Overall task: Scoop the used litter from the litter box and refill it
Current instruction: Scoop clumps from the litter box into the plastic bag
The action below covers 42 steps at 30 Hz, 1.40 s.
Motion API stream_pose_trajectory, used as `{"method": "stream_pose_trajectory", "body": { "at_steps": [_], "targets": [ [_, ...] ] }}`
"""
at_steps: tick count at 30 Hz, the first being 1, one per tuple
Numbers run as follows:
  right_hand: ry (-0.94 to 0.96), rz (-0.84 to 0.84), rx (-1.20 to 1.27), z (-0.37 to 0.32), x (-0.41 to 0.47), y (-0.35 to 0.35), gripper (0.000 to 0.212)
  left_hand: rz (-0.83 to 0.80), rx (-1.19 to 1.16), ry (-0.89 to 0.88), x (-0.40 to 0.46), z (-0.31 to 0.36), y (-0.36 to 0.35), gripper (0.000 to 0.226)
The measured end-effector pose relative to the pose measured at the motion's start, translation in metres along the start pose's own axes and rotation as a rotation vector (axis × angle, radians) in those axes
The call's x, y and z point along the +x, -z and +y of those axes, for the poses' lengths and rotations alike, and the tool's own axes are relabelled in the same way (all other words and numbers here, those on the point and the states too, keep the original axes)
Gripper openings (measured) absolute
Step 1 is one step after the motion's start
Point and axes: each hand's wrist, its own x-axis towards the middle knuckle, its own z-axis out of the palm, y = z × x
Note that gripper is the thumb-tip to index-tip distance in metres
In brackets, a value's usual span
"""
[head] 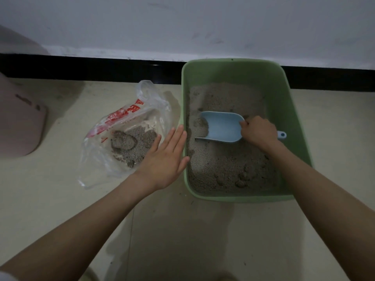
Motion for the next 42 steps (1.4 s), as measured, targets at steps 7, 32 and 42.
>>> {"method": "stream_pose_trajectory", "body": {
  "at_steps": [7, 32, 42],
  "targets": [
    [-0.009, -0.026, 0.34, 0.015, -0.013, -0.025, 0.041, -0.048, -0.027, 0.015, -0.001, 0.001, 0.006, 0.065],
    [0.06, 0.16, 0.014, 0.035, -0.069, 0.044, 0.05, -0.047, -0.189, 0.013, -0.025, -0.009, 0.012, 0.065],
    [0.201, 0.291, -0.639, -0.025, -0.028, 0.066, 0.032, -0.058, -0.155, 0.019, -0.008, 0.002, 0.011, 0.073]
  ]
}}
